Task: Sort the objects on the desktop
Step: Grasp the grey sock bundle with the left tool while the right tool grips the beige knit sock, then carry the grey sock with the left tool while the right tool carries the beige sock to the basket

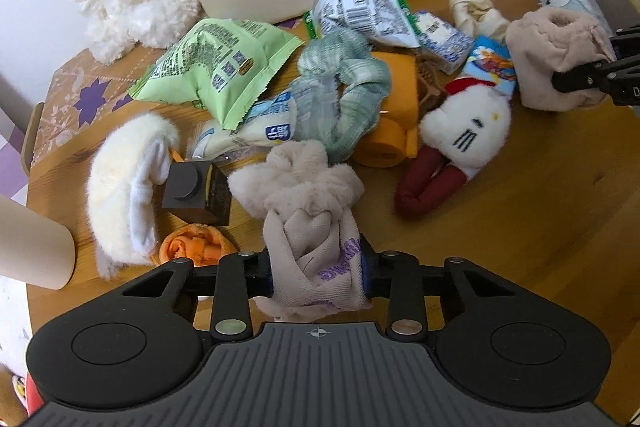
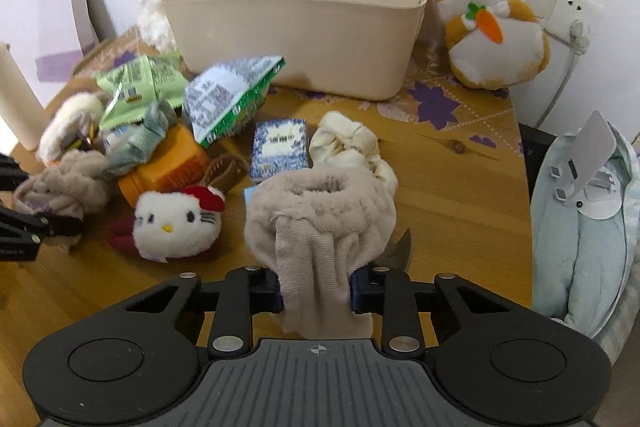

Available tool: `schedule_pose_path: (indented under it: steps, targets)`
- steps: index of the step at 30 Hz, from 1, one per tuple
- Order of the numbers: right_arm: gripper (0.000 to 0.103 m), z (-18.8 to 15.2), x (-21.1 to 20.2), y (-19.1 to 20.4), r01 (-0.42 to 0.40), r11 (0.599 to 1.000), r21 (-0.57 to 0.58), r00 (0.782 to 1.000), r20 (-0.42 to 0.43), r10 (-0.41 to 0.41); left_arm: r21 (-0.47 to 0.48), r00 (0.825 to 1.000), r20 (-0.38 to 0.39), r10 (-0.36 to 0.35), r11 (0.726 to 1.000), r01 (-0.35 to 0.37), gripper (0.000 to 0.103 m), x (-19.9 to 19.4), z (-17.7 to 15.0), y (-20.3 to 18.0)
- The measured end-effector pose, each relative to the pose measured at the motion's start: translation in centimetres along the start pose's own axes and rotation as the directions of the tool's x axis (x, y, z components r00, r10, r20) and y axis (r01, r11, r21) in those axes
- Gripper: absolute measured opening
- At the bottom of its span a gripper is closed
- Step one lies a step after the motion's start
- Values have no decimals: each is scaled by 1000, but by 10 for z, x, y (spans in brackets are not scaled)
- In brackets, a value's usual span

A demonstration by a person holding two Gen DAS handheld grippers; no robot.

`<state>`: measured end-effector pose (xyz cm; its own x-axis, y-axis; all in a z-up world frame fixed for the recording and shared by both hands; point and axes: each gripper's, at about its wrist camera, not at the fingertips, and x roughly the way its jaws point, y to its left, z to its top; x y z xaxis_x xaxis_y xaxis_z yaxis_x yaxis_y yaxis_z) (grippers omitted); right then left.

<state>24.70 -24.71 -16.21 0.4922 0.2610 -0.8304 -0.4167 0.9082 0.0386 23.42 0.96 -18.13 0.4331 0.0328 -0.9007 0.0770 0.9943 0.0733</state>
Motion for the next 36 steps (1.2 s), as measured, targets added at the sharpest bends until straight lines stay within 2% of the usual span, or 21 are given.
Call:
schedule_pose_path:
  steps: [7,14,22,28,36]
  targets:
    - [26,5,-32,-14,-6,999,38,998,68,4,1,998,56,-29,1000,29,35,-25,3,-1]
    - [26,15,-49,-34,53,997,47,993,103,-58,-6,994,106,-40,999,41,35,-47,12,5]
    - [26,38,-60,-50,94,995,21,985,144,-96,11,983,186,-7,1000,5,35,-66,40,17]
    - [26,60,-64,-50,93,996,8,978,185,-93,14,968,250,17,1000,-21,35,-76,71,29]
    - [26,82,-62,-50,110,994,-4,971,213,-107,24,937,345,56,997,-68,35,-91,114,42]
